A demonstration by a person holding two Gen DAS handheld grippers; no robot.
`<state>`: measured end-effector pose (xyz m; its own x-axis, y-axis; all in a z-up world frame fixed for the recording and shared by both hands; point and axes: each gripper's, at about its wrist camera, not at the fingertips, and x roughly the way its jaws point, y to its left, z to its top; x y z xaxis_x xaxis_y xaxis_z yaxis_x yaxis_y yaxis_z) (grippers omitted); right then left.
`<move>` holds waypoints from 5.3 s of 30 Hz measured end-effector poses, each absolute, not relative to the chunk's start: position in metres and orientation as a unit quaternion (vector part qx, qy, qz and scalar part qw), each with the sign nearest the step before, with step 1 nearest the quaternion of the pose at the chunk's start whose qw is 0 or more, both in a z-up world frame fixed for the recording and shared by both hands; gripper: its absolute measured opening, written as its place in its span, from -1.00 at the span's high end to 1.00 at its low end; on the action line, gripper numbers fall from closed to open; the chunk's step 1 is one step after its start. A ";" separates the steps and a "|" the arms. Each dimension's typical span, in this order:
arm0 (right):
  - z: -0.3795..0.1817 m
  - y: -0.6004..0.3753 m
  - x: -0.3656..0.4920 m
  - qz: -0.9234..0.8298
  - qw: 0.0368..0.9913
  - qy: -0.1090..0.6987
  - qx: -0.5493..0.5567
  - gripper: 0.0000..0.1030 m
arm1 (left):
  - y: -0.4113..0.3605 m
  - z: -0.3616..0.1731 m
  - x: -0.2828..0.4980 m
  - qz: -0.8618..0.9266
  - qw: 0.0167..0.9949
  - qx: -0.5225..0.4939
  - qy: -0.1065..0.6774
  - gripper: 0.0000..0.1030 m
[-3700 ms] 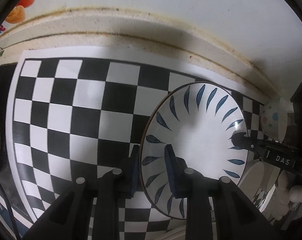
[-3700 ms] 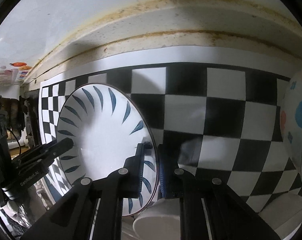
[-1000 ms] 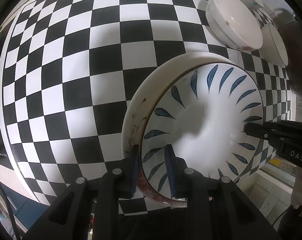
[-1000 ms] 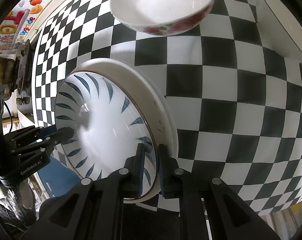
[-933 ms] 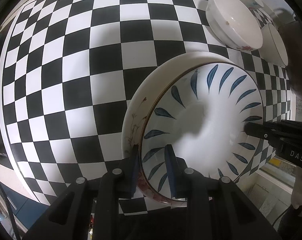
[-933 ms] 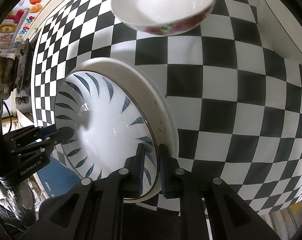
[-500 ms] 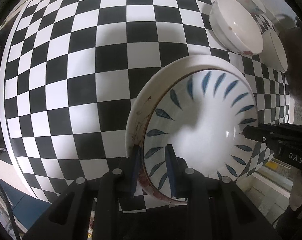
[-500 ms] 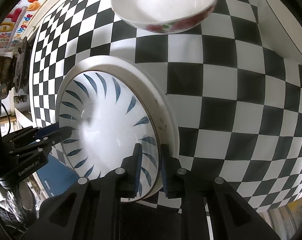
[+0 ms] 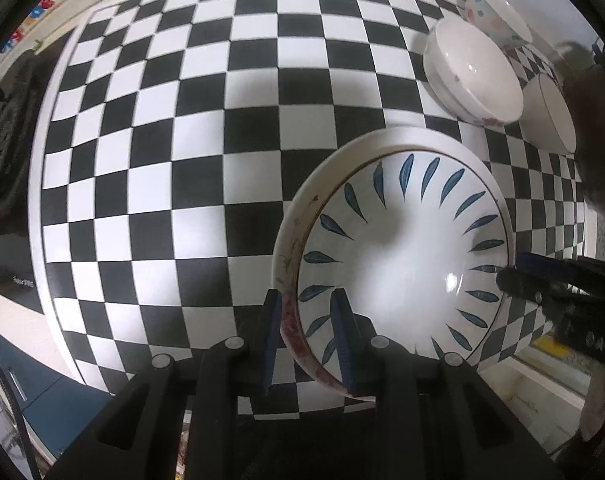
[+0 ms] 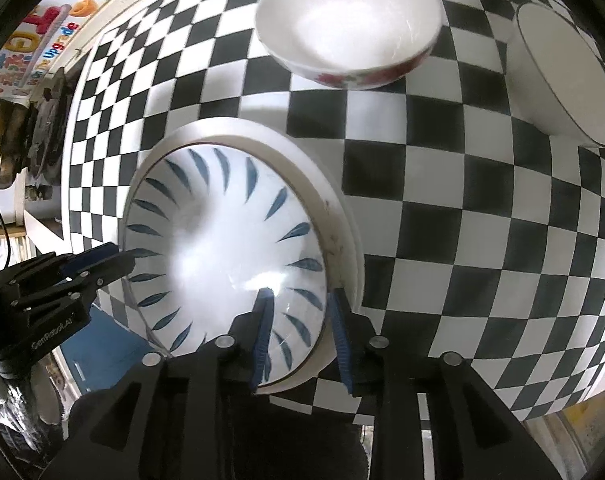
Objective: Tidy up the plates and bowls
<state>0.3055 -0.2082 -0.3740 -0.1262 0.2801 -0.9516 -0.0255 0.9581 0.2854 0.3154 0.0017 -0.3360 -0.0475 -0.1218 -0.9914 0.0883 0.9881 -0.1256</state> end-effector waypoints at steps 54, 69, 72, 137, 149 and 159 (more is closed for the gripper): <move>-0.262 -0.320 0.322 0.046 0.760 0.612 0.213 -0.41 | -0.079 -0.251 0.391 -0.119 0.737 -0.056 0.663 0.55; -0.402 -0.309 0.443 0.052 0.668 0.715 0.201 0.58 | -0.124 -0.367 0.495 -0.121 0.659 -0.034 0.742 0.58; -0.414 -0.306 0.449 0.041 0.663 0.722 0.194 0.73 | -0.129 -0.370 0.496 -0.124 0.659 -0.026 0.742 0.72; -0.424 -0.419 0.244 -0.020 0.643 0.735 0.213 0.77 | -0.280 -0.369 0.315 -0.232 0.619 0.075 0.747 0.72; -0.403 -0.415 0.248 -0.015 0.652 0.734 0.189 0.74 | -0.256 -0.317 0.320 -0.230 0.660 0.055 0.714 0.70; -0.351 -0.433 0.294 -0.012 0.693 0.696 0.188 0.23 | -0.244 -0.291 0.400 -0.199 0.692 -0.015 0.694 0.61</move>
<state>0.2942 -0.4327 -0.3511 0.0303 0.2443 -0.9692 0.2787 0.9292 0.2429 0.4001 -0.2438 -0.2915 -0.0423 -0.2974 -0.9538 0.2545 0.9200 -0.2981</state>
